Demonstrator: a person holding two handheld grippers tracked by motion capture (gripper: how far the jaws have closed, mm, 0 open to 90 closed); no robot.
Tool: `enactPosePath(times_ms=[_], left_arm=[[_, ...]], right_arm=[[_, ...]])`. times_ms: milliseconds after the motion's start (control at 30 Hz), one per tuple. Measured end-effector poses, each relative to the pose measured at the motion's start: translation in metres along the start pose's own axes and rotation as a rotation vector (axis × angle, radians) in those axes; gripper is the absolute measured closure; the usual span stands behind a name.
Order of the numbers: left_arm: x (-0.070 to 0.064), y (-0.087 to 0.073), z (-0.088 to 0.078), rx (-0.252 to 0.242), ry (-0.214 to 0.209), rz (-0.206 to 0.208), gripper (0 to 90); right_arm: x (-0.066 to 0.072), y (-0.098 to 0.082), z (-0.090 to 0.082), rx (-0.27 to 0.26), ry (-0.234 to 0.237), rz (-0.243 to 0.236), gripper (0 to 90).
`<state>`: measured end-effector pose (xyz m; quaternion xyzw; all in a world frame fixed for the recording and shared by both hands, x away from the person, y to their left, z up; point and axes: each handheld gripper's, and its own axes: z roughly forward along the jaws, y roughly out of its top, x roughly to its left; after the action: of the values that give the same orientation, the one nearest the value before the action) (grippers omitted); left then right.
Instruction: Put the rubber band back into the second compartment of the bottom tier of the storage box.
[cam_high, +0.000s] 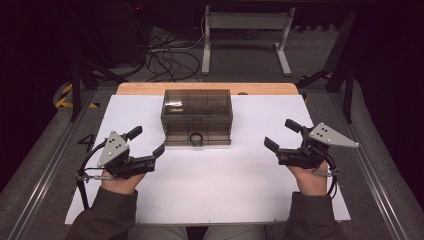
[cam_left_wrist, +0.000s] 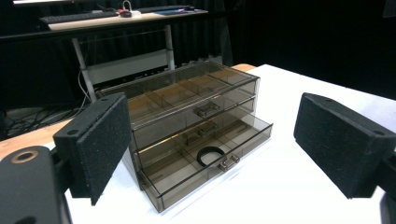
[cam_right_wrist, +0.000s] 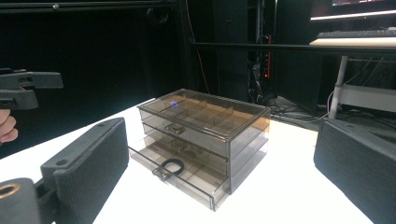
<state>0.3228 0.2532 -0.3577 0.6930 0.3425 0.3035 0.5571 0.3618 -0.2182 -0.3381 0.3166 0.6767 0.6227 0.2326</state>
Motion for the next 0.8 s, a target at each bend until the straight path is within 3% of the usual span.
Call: enactPosePath(times_ms=[433,800], left_arm=[[-0.002,0.0,-0.013,-0.052,-0.007,-0.015,9.1],[0.002,-0.001,-0.023,-0.065,-0.008,-0.021,7.9]], right_arm=[[0.001,-0.002,0.0,0.006,-0.007,-0.004,3.9],[0.001,-0.004,0.0,0.013,-0.009,-0.002,3.9]])
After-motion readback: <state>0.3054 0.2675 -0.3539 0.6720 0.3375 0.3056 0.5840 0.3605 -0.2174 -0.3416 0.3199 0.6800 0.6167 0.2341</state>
